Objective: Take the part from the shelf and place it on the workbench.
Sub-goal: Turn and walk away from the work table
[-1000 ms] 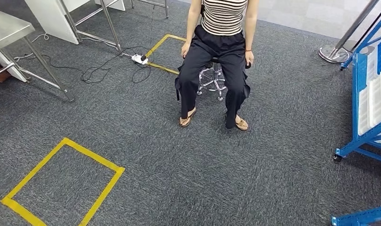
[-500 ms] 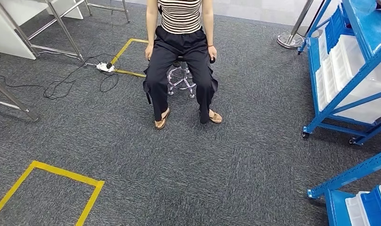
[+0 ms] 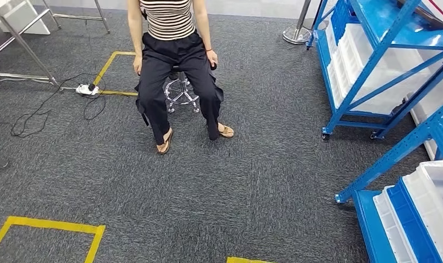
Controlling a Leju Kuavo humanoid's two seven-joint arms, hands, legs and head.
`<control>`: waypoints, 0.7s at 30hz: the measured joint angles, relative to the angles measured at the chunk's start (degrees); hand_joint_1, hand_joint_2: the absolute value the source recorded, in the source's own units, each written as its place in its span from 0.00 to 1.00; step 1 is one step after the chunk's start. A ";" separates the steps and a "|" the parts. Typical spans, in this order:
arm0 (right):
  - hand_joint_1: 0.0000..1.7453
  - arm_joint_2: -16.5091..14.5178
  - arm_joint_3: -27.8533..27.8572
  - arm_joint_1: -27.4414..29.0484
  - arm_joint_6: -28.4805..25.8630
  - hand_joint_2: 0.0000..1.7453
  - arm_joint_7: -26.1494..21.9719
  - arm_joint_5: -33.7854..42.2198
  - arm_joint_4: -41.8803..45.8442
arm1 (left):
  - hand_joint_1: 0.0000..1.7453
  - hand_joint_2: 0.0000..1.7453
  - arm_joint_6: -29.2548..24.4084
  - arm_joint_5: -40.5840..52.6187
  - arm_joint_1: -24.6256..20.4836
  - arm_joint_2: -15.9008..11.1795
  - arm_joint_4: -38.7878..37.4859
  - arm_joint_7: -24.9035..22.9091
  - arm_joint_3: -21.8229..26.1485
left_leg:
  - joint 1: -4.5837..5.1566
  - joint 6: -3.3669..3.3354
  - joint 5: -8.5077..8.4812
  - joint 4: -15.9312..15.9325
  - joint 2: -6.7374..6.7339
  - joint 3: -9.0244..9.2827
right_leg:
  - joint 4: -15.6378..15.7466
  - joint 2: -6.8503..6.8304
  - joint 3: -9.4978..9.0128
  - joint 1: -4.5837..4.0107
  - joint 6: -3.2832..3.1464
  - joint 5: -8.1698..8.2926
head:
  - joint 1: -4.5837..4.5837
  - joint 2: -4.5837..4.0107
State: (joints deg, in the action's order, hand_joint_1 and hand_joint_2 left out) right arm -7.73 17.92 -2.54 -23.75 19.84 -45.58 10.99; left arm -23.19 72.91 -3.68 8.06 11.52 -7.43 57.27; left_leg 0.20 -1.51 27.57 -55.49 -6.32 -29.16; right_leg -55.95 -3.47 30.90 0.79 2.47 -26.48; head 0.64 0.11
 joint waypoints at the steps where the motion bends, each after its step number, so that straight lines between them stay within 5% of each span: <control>1: 0.00 0.03 0.03 0.07 -0.01 0.00 0.00 -0.01 -0.01 | 0.00 0.00 0.00 0.00 -0.07 0.00 0.00 -0.01 0.00 | -0.11 0.31 0.04 0.03 -0.47 0.12 | 0.05 0.64 0.22 -0.06 -0.43 0.13 | 0.02 0.00; 2: 0.00 0.06 0.07 0.17 -0.01 0.00 0.01 -0.01 -0.01 | 0.00 0.00 0.00 0.00 -0.14 0.01 0.00 -0.01 -0.01 | -0.34 0.69 0.25 -0.13 -0.41 0.17 | 0.15 1.21 0.25 0.03 -0.77 0.24 | -0.01 0.00; 4: 0.00 0.08 0.15 0.26 -0.01 0.00 0.01 -0.03 -0.02 | 0.00 0.00 0.00 0.00 -0.23 0.02 -0.01 -0.02 -0.01 | -0.76 1.35 2.26 -2.62 2.08 -0.70 | 0.39 2.32 0.10 0.24 -1.50 0.56 | 0.24 0.00; 6: 0.00 0.01 0.17 0.14 0.01 0.00 0.01 -0.11 -0.02 | 0.00 0.00 0.01 -0.08 -0.15 0.03 -0.02 -0.08 0.00 | -0.94 1.70 6.46 -10.07 5.34 -4.03 | 0.42 3.54 0.10 0.21 -2.00 0.81 | 0.56 0.00; 7: 0.00 -0.02 0.18 0.09 0.01 0.00 0.01 -0.16 -0.02 | 0.00 0.00 0.02 -0.14 -0.08 0.04 -0.02 -0.13 0.01 | -0.94 1.75 8.19 -14.15 5.94 -5.99 | 0.40 4.21 0.18 0.10 -2.14 0.87 | 0.59 0.00; 9: 0.00 0.00 0.20 0.13 0.02 0.00 0.01 -0.22 -0.02 | 0.00 0.00 0.02 -0.24 0.03 0.03 -0.02 -0.25 0.02 | -0.94 1.68 8.61 -17.81 6.32 -7.99 | 0.32 5.70 0.22 -0.05 -2.24 0.91 | 0.60 0.00; 11: 0.00 0.03 0.22 0.20 0.03 0.00 0.01 -0.31 -0.03 | 0.00 0.00 0.03 -0.30 0.04 0.03 -0.02 -0.32 0.02 | -1.05 1.45 4.87 -12.65 7.00 -5.75 | 0.11 7.18 0.14 -0.06 -2.22 0.91 | 0.60 0.00; 13: 0.00 -0.02 0.25 0.08 0.04 0.00 0.01 -0.41 -0.02 | 0.00 0.00 0.07 -0.41 0.03 0.03 -0.02 -0.37 0.02 | -1.33 1.27 1.48 -4.97 9.70 -2.30 | -0.35 8.66 0.42 -0.28 -2.03 0.88 | 0.52 0.00; 15: 0.00 -0.05 0.26 0.00 0.04 0.00 0.02 -0.51 -0.02 | 0.00 0.00 0.14 -0.55 0.00 0.03 -0.02 -0.44 0.02 | -1.27 0.94 0.65 -1.83 11.16 -1.07 | -0.62 9.97 1.10 -0.33 -1.50 1.06 | 0.39 0.00; 16: 0.00 -0.04 0.27 0.07 0.04 0.00 0.03 -0.55 -0.03 | 0.00 0.00 0.17 -0.61 -0.03 0.05 -0.02 -0.48 0.03 | -1.13 0.60 0.53 -1.71 10.48 -1.15 | -0.58 10.61 1.54 -0.19 -1.10 1.24 | 0.32 0.00; 18: 0.00 -0.03 0.28 0.30 0.04 0.00 0.12 -0.63 -0.07 | 0.00 0.00 0.21 -0.70 -0.13 0.13 -0.02 -0.55 0.04 | -1.04 -0.33 0.06 -1.33 9.03 -1.14 | -1.59 9.47 2.53 -0.01 -0.66 0.81 | 0.23 0.00; 21: 0.00 -0.03 0.28 0.11 0.04 0.00 0.25 -0.78 -0.10 | 0.00 0.00 0.19 -0.75 -0.01 0.10 -0.01 -0.63 0.07 | -0.91 -1.23 -0.24 -0.99 6.70 -1.30 | -9.89 5.05 6.65 -0.08 -1.10 -3.59 | -0.29 0.00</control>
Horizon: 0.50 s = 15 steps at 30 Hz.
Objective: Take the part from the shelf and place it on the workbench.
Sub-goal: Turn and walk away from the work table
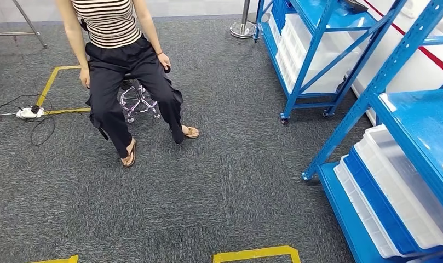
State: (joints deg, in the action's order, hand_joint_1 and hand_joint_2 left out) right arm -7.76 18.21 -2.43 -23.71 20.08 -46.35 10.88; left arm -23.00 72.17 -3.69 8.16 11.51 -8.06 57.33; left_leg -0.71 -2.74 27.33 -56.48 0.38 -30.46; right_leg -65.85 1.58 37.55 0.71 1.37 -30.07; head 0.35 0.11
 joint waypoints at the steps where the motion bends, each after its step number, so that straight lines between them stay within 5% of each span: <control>1: 0.00 -0.01 0.00 -0.08 0.02 0.00 0.01 -0.08 0.00 | 0.00 0.00 -0.01 -0.04 0.06 -0.02 -0.01 -0.05 0.01 | 0.10 -0.08 0.01 -0.01 -0.87 -0.09 | -3.86 -0.56 1.79 0.06 -0.04 -1.64 | -0.08 0.00; 3: 0.00 -0.03 0.00 -0.01 0.07 0.00 0.01 -0.25 0.00 | 0.00 0.00 -0.02 -0.10 0.10 -0.01 -0.01 -0.14 0.02 | 0.23 -0.09 0.03 -0.03 -2.52 -0.22 | -7.88 -0.96 3.33 0.16 0.43 -2.98 | -0.10 0.00; 4: 0.00 -0.02 0.00 0.08 0.09 0.00 0.02 -0.34 0.00 | 0.00 0.00 -0.03 -0.16 0.08 0.03 -0.02 -0.16 0.02 | 0.25 -0.07 0.04 -0.04 -3.26 -0.22 | -6.62 -1.19 2.39 0.19 0.87 -2.38 | -0.12 0.00; 6: 0.00 0.03 0.01 0.14 0.11 0.00 0.03 -0.46 0.00 | 0.00 0.00 -0.05 -0.32 0.03 0.15 -0.01 -0.18 0.02 | 0.29 0.10 0.13 -0.06 -4.56 -0.07 | 1.59 -2.99 -2.40 0.15 1.52 0.31 | -0.15 0.00; 8: 0.00 0.10 0.02 -0.03 0.13 0.00 0.02 -0.56 0.00 | 0.00 0.00 -0.08 -0.41 0.01 0.27 -0.01 -0.17 0.02 | 0.55 0.59 0.36 -0.15 -5.66 0.12 | 8.18 -4.87 -6.15 -0.12 1.24 2.40 | -0.09 0.00; 11: 0.00 0.19 0.02 0.02 0.13 0.00 0.02 -0.64 0.00 | 0.00 0.00 -0.16 -0.21 -0.19 0.40 0.00 -0.15 0.02 | 0.54 1.62 0.55 -0.12 -7.05 0.46 | 9.43 -3.98 -6.49 -0.38 0.03 3.14 | -0.03 0.00; 13: 0.00 0.24 0.03 0.14 0.13 0.00 0.03 -0.63 0.00 | 0.00 0.00 -0.21 -0.05 -0.32 0.44 0.00 -0.15 0.02 | 0.19 2.32 1.89 -1.55 -5.66 0.15 | 9.82 -2.85 -6.67 -0.12 -0.76 3.49 | 0.15 0.00; 15: 0.00 0.22 0.04 0.05 0.13 0.00 0.03 -0.63 0.00 | 0.00 0.00 -0.24 0.02 -0.25 0.43 -0.01 -0.15 0.01 | -0.11 2.84 5.61 -7.59 -2.36 -2.35 | 9.99 -1.68 -6.78 0.11 -1.32 3.80 | 0.50 0.00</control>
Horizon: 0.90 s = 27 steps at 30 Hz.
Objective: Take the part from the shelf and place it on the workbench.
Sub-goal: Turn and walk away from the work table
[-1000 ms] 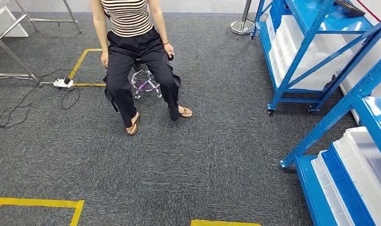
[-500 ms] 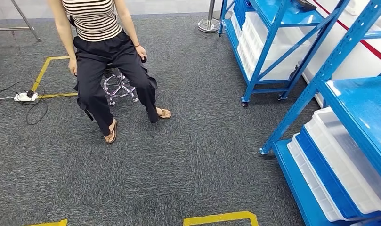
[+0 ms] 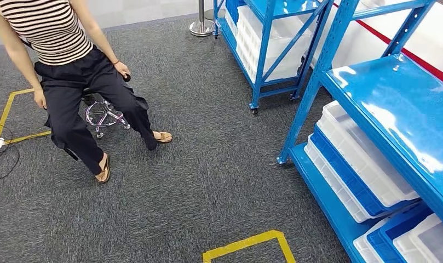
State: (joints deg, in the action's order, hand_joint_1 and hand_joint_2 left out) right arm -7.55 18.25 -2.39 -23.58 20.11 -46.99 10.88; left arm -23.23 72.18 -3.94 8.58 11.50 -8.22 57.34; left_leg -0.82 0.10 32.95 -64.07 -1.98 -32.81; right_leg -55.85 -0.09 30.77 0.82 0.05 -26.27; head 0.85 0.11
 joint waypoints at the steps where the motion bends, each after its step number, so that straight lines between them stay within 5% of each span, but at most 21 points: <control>1: 0.00 -0.02 0.00 -0.05 0.01 0.00 0.00 0.00 0.00 | 0.00 0.00 -0.01 0.00 0.07 0.01 -0.01 0.00 -0.01 | -0.06 0.14 2.06 -4.25 1.17 -1.99 | -0.03 0.62 0.06 -0.02 -0.16 0.09 | 0.13 0.00; 3: 0.00 -0.06 0.01 -0.03 0.02 0.00 0.01 0.05 0.00 | 0.00 0.00 0.00 0.01 0.22 -0.03 -0.01 0.00 0.00 | -0.08 0.24 3.56 -9.75 1.92 -4.84 | -0.08 2.03 0.12 -0.13 -0.25 0.14 | 0.15 0.00; 4: 0.00 -0.05 0.01 0.02 0.02 0.00 0.03 0.09 0.00 | 0.00 0.00 0.00 0.01 0.26 -0.05 -0.01 0.00 0.01 | -0.09 0.16 2.46 -9.22 2.05 -4.77 | -0.12 2.77 0.07 -0.15 -0.25 0.14 | 0.15 0.00; 7: 0.00 -0.13 0.04 -0.01 0.02 0.00 0.09 0.17 0.00 | 0.00 0.00 0.01 0.10 0.29 -0.13 -0.01 0.04 0.01 | -0.32 -0.33 -3.85 2.11 4.96 0.18 | -0.38 5.05 -0.01 -0.26 -0.12 0.13 | 0.13 0.00; 9: 0.00 -0.19 0.07 -0.13 0.02 0.00 0.10 0.22 0.00 | 0.00 0.00 0.03 0.27 0.26 -0.16 0.01 0.12 -0.01 | -0.30 -0.66 -5.31 6.69 6.90 2.13 | -0.56 6.37 0.51 -0.30 0.37 0.24 | 0.10 0.00; 11: 0.00 -0.21 0.13 -0.05 0.02 0.00 0.11 0.28 -0.01 | 0.00 0.00 0.04 0.42 0.18 -0.15 0.01 0.16 0.00 | -0.02 -1.15 -5.36 7.09 6.06 2.19 | -0.45 7.56 1.18 -0.10 1.17 0.54 | 0.10 0.00; 12: 0.00 -0.21 0.18 0.06 0.02 0.00 0.11 0.31 -0.01 | 0.00 0.00 0.04 0.44 0.13 -0.13 0.01 0.18 0.01 | -0.03 -1.56 -5.59 7.37 5.39 2.24 | -0.67 7.40 1.52 -0.02 1.45 0.48 | 0.10 0.00; 14: 0.00 -0.21 0.27 0.10 0.02 0.00 0.12 0.37 -0.02 | 0.00 0.00 0.04 0.46 0.13 -0.12 0.01 0.23 0.01 | -0.14 -2.37 -6.05 8.03 3.83 2.34 | -3.62 4.87 3.29 -0.14 1.46 -1.13 | -0.21 0.00; 16: 0.00 -0.21 0.30 -0.08 0.02 0.00 0.13 0.41 -0.02 | 0.00 0.00 0.08 0.49 0.25 -0.18 0.02 0.26 0.02 | 0.00 -2.76 -6.17 8.22 2.05 2.27 | -11.17 1.70 6.99 -0.14 1.15 -4.62 | -0.52 0.00; 18: 0.00 -0.21 0.34 -0.08 0.02 0.00 0.13 0.47 -0.02 | 0.00 0.00 0.16 0.49 0.32 -0.22 0.02 0.26 0.02 | 0.16 -2.80 -6.12 8.19 0.26 2.19 | -17.25 0.78 9.81 0.03 1.42 -6.68 | -0.56 0.00; 20: 0.00 -0.20 0.43 0.08 0.02 0.00 0.13 0.51 -0.02 | 0.00 0.00 0.20 0.49 0.27 -0.20 0.02 0.28 0.01 | 0.19 -2.71 -6.04 8.15 -1.15 2.23 | -14.68 0.26 8.13 0.14 2.29 -5.31 | -0.59 0.00; 22: 0.00 -0.15 0.59 0.02 0.02 0.00 0.10 0.51 -0.02 | 0.00 0.00 0.20 0.49 0.22 -0.14 0.02 0.36 0.01 | 0.35 -2.38 -5.83 8.08 -2.38 2.45 | -6.00 -1.90 3.28 0.06 2.83 -2.44 | -0.61 0.00; 24: 0.00 -0.13 0.75 -0.17 0.01 0.00 0.07 0.50 -0.02 | 0.00 0.00 0.20 0.49 0.20 -0.13 0.02 0.43 0.01 | 0.62 -1.79 -5.56 8.01 -3.41 2.70 | -0.68 -3.51 0.33 -0.17 2.30 -0.80 | -0.52 0.00; 27: 0.00 -0.08 0.87 -0.07 -0.02 0.00 0.07 0.50 -0.02 | 0.00 0.00 0.20 0.49 -0.01 -0.11 0.02 0.50 0.02 | 0.42 -0.72 -5.26 8.00 -4.41 3.13 | -0.10 -2.20 0.42 -0.25 0.97 -0.36 | -0.43 0.00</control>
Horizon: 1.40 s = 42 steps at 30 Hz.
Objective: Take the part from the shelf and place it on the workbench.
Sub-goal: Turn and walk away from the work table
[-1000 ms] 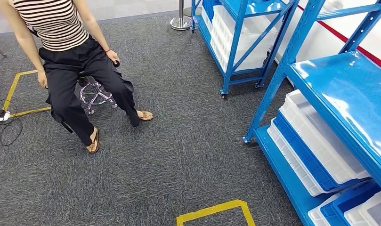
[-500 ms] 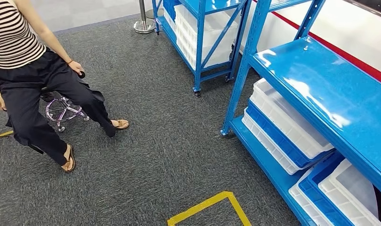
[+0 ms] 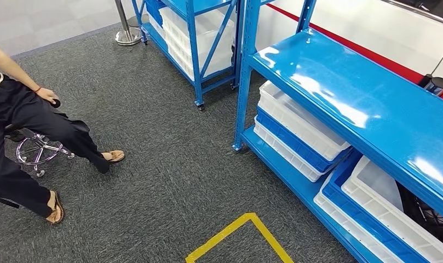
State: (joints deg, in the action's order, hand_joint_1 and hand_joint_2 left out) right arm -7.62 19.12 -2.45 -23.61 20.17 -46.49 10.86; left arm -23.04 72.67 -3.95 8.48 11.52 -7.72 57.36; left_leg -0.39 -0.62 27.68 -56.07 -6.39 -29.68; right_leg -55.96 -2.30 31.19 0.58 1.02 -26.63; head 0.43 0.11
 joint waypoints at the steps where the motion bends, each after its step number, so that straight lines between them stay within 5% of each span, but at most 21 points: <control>1: 0.00 0.01 0.03 0.05 0.00 0.00 0.00 0.00 0.00 | 0.00 0.00 -0.01 0.01 -0.06 0.00 0.00 0.03 0.00 | -0.19 0.34 0.70 -0.71 0.83 -0.15 | 0.13 0.60 -0.06 0.14 -0.41 0.16 | 0.10 0.00; 4: 0.00 -0.10 0.10 -0.05 0.01 0.00 0.00 0.01 0.00 | 0.00 0.00 0.01 0.04 0.06 -0.04 -0.01 0.11 -0.02 | -0.52 0.98 6.01 -9.38 5.23 -3.80 | 0.28 2.38 -0.32 0.35 -1.14 0.53 | 0.61 0.00; 6: 0.00 -0.18 0.11 -0.06 0.02 0.00 -0.01 0.01 0.00 | 0.00 0.00 0.02 0.04 0.20 -0.05 -0.01 0.11 -0.03 | -0.54 1.01 8.69 -16.38 6.22 -7.26 | 0.23 3.76 -0.25 0.15 -1.20 0.55 | 0.69 0.00; 7: 0.00 -0.16 0.13 0.00 0.02 0.00 -0.01 0.00 0.00 | 0.00 0.00 0.02 0.03 0.23 -0.06 0.00 0.11 -0.02 | -0.53 0.90 8.36 -17.26 6.36 -7.85 | 0.17 4.48 -0.26 0.08 -1.20 0.55 | 0.69 0.00; 9: 0.00 -0.17 0.15 0.04 0.02 0.00 -0.02 0.00 0.00 | 0.00 0.00 0.02 0.02 0.24 -0.07 0.00 0.11 -0.02 | -0.55 0.44 4.36 -11.68 7.29 -5.46 | 0.04 6.07 -0.40 0.02 -1.18 0.55 | 0.69 0.00; 11: 0.00 -0.26 0.15 -0.08 0.02 0.00 -0.03 0.00 0.00 | 0.00 0.00 0.02 0.03 0.24 -0.10 0.00 0.11 -0.03 | -0.63 -0.06 0.79 -3.68 10.11 -1.83 | -0.18 7.54 -0.30 -0.12 -1.06 0.55 | 0.66 0.00; 13: 0.00 -0.32 0.15 -0.12 0.02 0.00 -0.05 -0.01 -0.01 | 0.00 0.00 0.01 0.03 0.19 -0.13 0.00 0.11 -0.04 | -0.48 -0.38 0.12 -0.80 11.40 -0.64 | -0.25 8.80 0.21 -0.09 -0.56 0.72 | 0.63 0.00; 15: 0.00 -0.31 0.16 0.05 0.02 0.00 -0.07 -0.01 -0.03 | 0.00 0.00 0.00 0.03 0.10 -0.05 0.00 0.10 -0.03 | -0.38 -0.88 -0.20 -0.38 9.94 -0.58 | -0.29 9.70 0.89 0.09 0.12 0.89 | 0.63 0.00; 17: 0.00 -0.27 0.17 0.10 0.02 0.00 -0.07 -0.06 -0.05 | 0.00 0.00 0.00 0.05 0.10 0.00 0.00 0.10 -0.01 | -0.55 -1.60 -0.61 0.25 8.46 -0.41 | -2.42 7.89 2.27 -0.02 0.29 -0.30 | 0.45 0.00; 19: 0.00 -0.24 0.17 -0.05 0.02 0.00 -0.07 -0.20 -0.05 | 0.00 0.00 0.00 0.08 0.19 -0.02 0.00 0.09 -0.01 | -0.48 -2.01 -0.73 0.48 6.86 -0.40 | -8.85 4.60 5.44 -0.09 0.04 -3.51 | 0.15 0.00; 22: 0.00 -0.17 0.17 -0.03 0.03 0.00 -0.08 -0.33 -0.05 | 0.00 0.00 0.00 0.09 0.26 -0.01 0.00 0.01 -0.01 | -0.26 -2.09 -0.65 0.44 4.39 -0.50 | -17.90 2.92 9.73 0.20 0.43 -6.73 | 0.01 0.00; 24: 0.00 -0.11 0.17 0.12 0.04 0.00 -0.07 -0.39 -0.07 | 0.00 0.00 0.00 0.09 0.21 0.03 0.00 -0.09 -0.01 | -0.25 -1.99 -0.56 0.42 3.22 -0.43 | -15.14 2.49 8.11 0.39 1.28 -5.25 | -0.02 0.00; 26: 0.00 -0.01 0.17 0.11 0.05 0.00 -0.07 -0.49 -0.07 | 0.00 0.00 0.00 0.09 0.18 0.10 0.00 -0.16 0.00 | -0.21 -1.73 -0.38 0.41 2.25 -0.17 | -7.14 0.75 3.67 0.46 1.92 -2.47 | -0.04 0.00; 29: 0.00 0.04 0.17 -0.14 0.14 0.00 0.04 -0.64 -0.07 | 0.00 0.00 0.00 0.13 0.17 0.11 0.00 -0.27 -0.01 | 0.25 -0.90 0.09 0.28 0.97 0.28 | -0.29 -2.16 -0.16 0.15 1.26 -0.33 | 0.00 0.00; 33: 0.00 0.16 0.18 -0.11 0.25 0.00 0.22 -0.66 -0.07 | 0.00 0.00 0.00 0.18 -0.03 0.11 0.00 -0.45 0.01 | -0.09 0.33 0.83 0.01 0.09 0.85 | 0.14 -0.09 0.02 0.19 -0.19 0.08 | 0.11 0.00; 35: 0.00 0.14 0.19 -0.12 0.39 0.00 0.32 -0.66 -0.07 | 0.00 0.00 0.01 0.19 -0.03 0.07 -0.01 -0.57 -0.01 | -0.44 0.90 3.32 -3.24 2.66 -0.25 | 0.37 1.10 -0.36 0.53 -0.88 0.43 | 0.45 0.00; 38: 0.00 -0.02 0.20 -0.12 0.65 0.00 0.43 -0.66 -0.07 | 0.00 0.00 0.05 0.19 0.15 0.05 -0.02 -0.77 -0.03 | -0.62 1.25 8.68 -14.28 6.00 -5.36 | 0.25 3.01 -0.25 0.29 -1.17 0.56 | 0.88 0.00; 40: 0.00 -0.05 0.20 -0.03 0.72 0.00 0.55 -0.66 -0.07 | 0.00 0.00 0.06 0.19 0.24 0.02 -0.02 -0.81 -0.02 | -0.61 1.05 7.82 -15.96 6.38 -6.69 | 0.07 4.59 -0.26 0.07 -1.17 0.55 | 0.89 0.00; 42: 0.00 -0.07 0.20 -0.05 0.74 0.00 0.61 -0.66 -0.07 | 0.00 0.00 0.06 0.19 0.25 -0.01 -0.02 -0.83 -0.01 | -0.62 0.51 3.26 -9.28 7.51 -4.10 | -0.09 6.22 -0.35 -0.02 -1.16 0.55 | 0.89 0.00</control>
State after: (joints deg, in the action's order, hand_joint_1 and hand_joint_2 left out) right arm -7.69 19.32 -2.50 -22.86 20.79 -47.15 10.80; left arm -22.98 72.87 -3.70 8.46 11.50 -8.55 57.35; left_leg -1.01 -0.11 30.95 -65.35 1.13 -33.79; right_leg -56.04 3.92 30.84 0.55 -0.14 -26.09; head 1.32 0.11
